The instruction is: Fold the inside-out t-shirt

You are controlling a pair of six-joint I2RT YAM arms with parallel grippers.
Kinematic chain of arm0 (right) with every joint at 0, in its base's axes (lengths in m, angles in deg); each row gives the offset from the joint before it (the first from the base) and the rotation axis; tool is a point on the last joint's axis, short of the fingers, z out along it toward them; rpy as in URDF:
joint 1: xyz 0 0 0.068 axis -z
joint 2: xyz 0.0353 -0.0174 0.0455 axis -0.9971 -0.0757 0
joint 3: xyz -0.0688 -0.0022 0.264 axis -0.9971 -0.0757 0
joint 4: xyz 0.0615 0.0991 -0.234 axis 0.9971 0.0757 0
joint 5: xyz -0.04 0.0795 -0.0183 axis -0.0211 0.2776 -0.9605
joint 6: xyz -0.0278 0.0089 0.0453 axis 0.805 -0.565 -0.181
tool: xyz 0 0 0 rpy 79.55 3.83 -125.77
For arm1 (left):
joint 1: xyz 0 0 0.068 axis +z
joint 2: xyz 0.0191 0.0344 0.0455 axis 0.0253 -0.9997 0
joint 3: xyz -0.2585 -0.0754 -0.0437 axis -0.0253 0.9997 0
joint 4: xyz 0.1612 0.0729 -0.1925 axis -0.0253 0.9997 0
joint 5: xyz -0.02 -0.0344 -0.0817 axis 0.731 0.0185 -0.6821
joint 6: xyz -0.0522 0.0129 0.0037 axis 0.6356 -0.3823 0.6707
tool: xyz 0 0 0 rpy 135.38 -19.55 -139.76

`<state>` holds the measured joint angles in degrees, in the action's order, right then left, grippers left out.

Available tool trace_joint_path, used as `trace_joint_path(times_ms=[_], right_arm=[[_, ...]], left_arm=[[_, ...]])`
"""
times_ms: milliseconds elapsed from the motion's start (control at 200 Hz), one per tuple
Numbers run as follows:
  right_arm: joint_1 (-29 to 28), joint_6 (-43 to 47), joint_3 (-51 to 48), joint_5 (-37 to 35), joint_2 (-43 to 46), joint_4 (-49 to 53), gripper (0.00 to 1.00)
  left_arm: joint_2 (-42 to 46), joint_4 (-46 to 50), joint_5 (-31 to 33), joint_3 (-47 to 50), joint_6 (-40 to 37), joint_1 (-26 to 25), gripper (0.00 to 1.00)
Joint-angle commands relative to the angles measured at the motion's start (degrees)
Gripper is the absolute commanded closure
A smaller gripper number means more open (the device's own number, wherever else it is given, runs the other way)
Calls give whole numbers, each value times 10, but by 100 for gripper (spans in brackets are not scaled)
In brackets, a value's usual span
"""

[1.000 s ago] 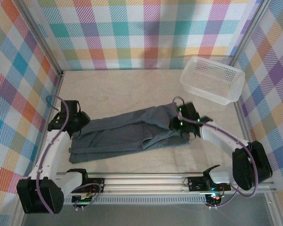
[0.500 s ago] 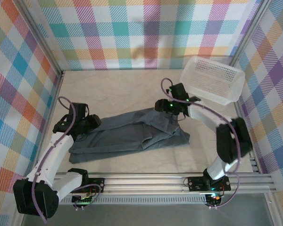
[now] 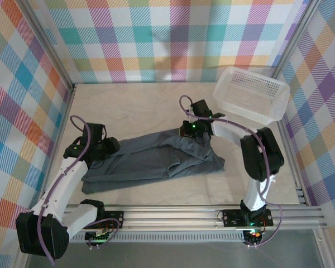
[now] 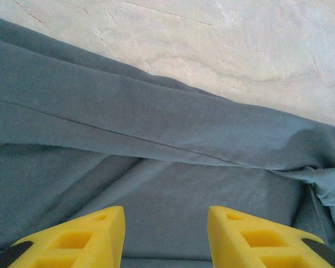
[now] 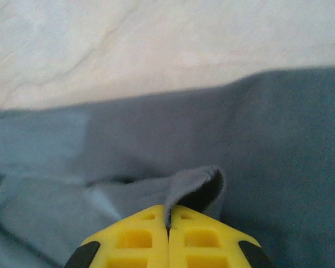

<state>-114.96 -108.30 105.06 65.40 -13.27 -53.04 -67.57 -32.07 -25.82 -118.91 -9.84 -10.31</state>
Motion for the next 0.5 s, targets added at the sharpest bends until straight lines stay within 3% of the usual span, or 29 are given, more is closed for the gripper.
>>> trace_joint_path(times_ms=[0, 115, 245, 315, 380, 495], right_arm=[[-43, -38, -66, 49, 51, -11, 100], [-101, -84, -122, 75, 60, -26, 77], [-91, -98, -138, 38, 130, 17, 62], [-56, -97, -143, 15, 181, 19, 61], [-15, -97, -149, -26, 209, 11, 65], [44, -83, -151, -117, 192, -1, 71]], left_arm=[[-10, 4, 9, 8, -4, -5, 56], [-15, 2, 18, 3, -2, -5, 55], [-12, 8, 17, 7, 9, -11, 56], [7, 12, 30, 20, 11, -16, 61], [27, 12, 34, 35, 14, -17, 71], [18, 7, 7, 50, 29, -28, 91]])
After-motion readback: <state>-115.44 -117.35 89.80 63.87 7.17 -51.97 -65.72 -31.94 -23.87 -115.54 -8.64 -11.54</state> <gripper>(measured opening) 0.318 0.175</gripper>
